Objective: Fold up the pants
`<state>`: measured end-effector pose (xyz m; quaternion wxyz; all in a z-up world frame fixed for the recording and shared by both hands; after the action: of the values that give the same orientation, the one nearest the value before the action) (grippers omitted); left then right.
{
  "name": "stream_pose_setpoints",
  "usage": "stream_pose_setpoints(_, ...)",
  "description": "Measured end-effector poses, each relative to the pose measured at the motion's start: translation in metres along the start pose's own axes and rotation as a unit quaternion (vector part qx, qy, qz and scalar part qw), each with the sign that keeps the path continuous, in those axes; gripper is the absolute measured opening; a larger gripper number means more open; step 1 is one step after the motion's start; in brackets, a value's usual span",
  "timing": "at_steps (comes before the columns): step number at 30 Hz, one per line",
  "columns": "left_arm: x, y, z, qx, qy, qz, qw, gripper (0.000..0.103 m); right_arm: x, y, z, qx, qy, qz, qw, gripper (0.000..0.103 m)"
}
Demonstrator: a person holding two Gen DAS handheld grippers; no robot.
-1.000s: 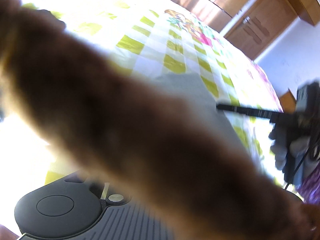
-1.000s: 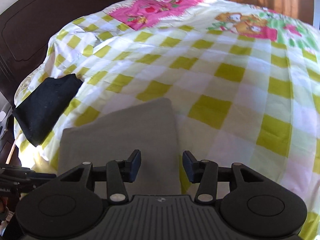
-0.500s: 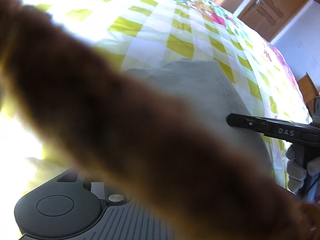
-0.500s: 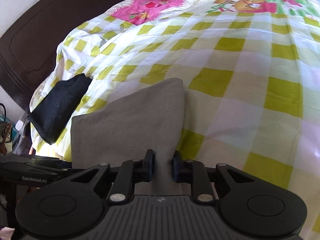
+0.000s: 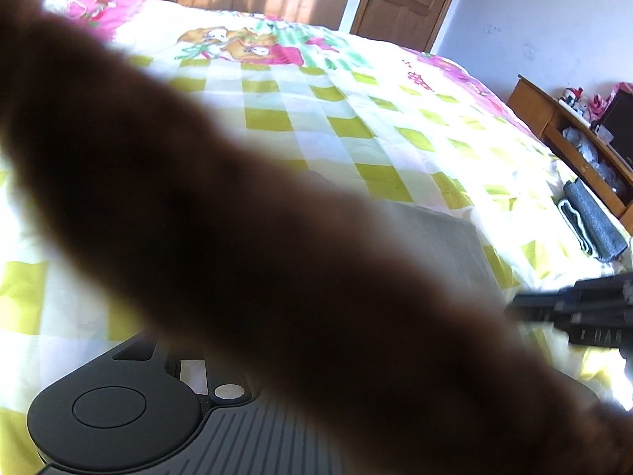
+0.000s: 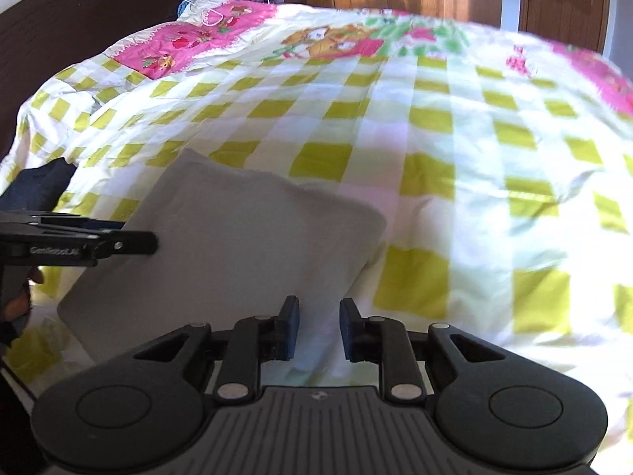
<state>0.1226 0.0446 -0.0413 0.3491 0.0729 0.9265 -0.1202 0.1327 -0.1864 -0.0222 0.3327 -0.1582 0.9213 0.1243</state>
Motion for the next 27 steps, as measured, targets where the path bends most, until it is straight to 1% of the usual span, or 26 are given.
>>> stream_pose_setpoints(1, 0.003, 0.001, -0.007, -0.007, -0.004, 0.003, 1.0000, 0.044, -0.007, 0.005, -0.002, -0.008, -0.008, -0.009, 1.000, 0.039)
stream_pose_setpoints(2, 0.005, 0.003, -0.013, -0.013, -0.008, 0.003, 0.9999, 0.045, -0.016, 0.013, -0.003, -0.028, -0.015, -0.019, 0.999, 0.040)
stream_pose_setpoints(3, 0.008, 0.005, -0.018, -0.014, -0.008, 0.000, 0.9999, 0.045, -0.024, 0.023, 0.000, -0.052, -0.018, -0.030, 0.998, 0.044)
stream_pose_setpoints(4, 0.011, 0.007, -0.021, -0.011, -0.007, -0.007, 0.9999, 0.046, -0.033, 0.036, 0.006, -0.076, -0.019, -0.042, 0.996, 0.050)
stream_pose_setpoints(6, 0.015, 0.008, -0.025, 0.005, -0.004, -0.024, 0.9997, 0.047, -0.049, 0.060, 0.020, -0.119, -0.024, -0.061, 0.991, 0.055)
stream_pose_setpoints(8, 0.020, 0.009, -0.026, 0.011, -0.001, -0.031, 0.9995, 0.047, -0.063, 0.079, 0.041, -0.150, -0.013, -0.075, 0.986, 0.057)
stream_pose_setpoints(9, 0.022, 0.008, -0.026, 0.011, -0.001, -0.029, 0.9995, 0.047, -0.069, 0.090, 0.055, -0.163, -0.001, -0.081, 0.983, 0.059)
stream_pose_setpoints(12, 0.025, 0.009, -0.022, 0.009, 0.005, -0.026, 0.9996, 0.047, -0.081, 0.108, 0.084, -0.170, 0.010, -0.099, 0.980, 0.059)
stream_pose_setpoints(14, 0.026, 0.010, -0.021, 0.011, 0.006, -0.024, 0.9996, 0.045, -0.082, 0.113, 0.100, -0.173, 0.030, -0.104, 0.979, 0.059)
stream_pose_setpoints(15, 0.026, 0.010, -0.021, 0.011, 0.005, -0.022, 0.9997, 0.044, -0.081, 0.114, 0.105, -0.176, 0.043, -0.102, 0.978, 0.058)
stream_pose_setpoints(16, 0.026, 0.009, -0.021, 0.011, 0.005, -0.018, 0.9998, 0.043, -0.079, 0.113, 0.109, -0.176, 0.053, -0.102, 0.978, 0.037)
stream_pose_setpoints(17, 0.025, 0.009, -0.022, 0.008, 0.003, -0.013, 0.9999, 0.040, -0.078, 0.112, 0.110, -0.171, 0.059, -0.103, 0.978, 0.024)
stream_pose_setpoints(18, 0.025, 0.008, -0.022, 0.005, 0.003, -0.007, 1.0000, 0.035, -0.077, 0.111, 0.108, -0.170, 0.057, -0.104, 0.978, 0.022)
stream_pose_setpoints(20, 0.025, 0.007, -0.023, -0.002, 0.003, 0.004, 1.0000, 0.032, -0.078, 0.110, 0.099, -0.175, 0.046, -0.101, 0.978, 0.022)
stream_pose_setpoints(21, 0.026, 0.006, -0.023, 0.000, 0.003, 0.004, 1.0000, 0.026, -0.080, 0.110, 0.095, -0.177, 0.041, -0.097, 0.979, 0.022)
stream_pose_setpoints(22, 0.026, 0.005, -0.025, 0.002, 0.000, 0.002, 1.0000, 0.024, -0.082, 0.110, 0.090, -0.179, 0.035, -0.094, 0.979, 0.021)
stream_pose_setpoints(24, 0.024, 0.004, -0.032, 0.001, -0.014, -0.001, 0.9999, 0.016, -0.087, 0.115, 0.081, -0.185, 0.021, -0.091, 0.978, 0.021)
stream_pose_setpoints(27, 0.020, 0.007, -0.045, -0.009, -0.038, -0.012, 0.9992, 0.015, -0.094, 0.127, 0.075, -0.200, 0.001, -0.084, 0.976, 0.021)
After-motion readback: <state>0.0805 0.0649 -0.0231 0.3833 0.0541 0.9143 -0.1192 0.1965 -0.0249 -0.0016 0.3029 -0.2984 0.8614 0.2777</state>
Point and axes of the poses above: each gripper's, at about its wrist camera, not at the fingertips, and z roughly the way its jaws point, y to its left, x to its underside, the point moved 7 cm from there along z, roughly the way its jaws point, and after that the axes turned 5 degrees about z, right-handed, at the moved point
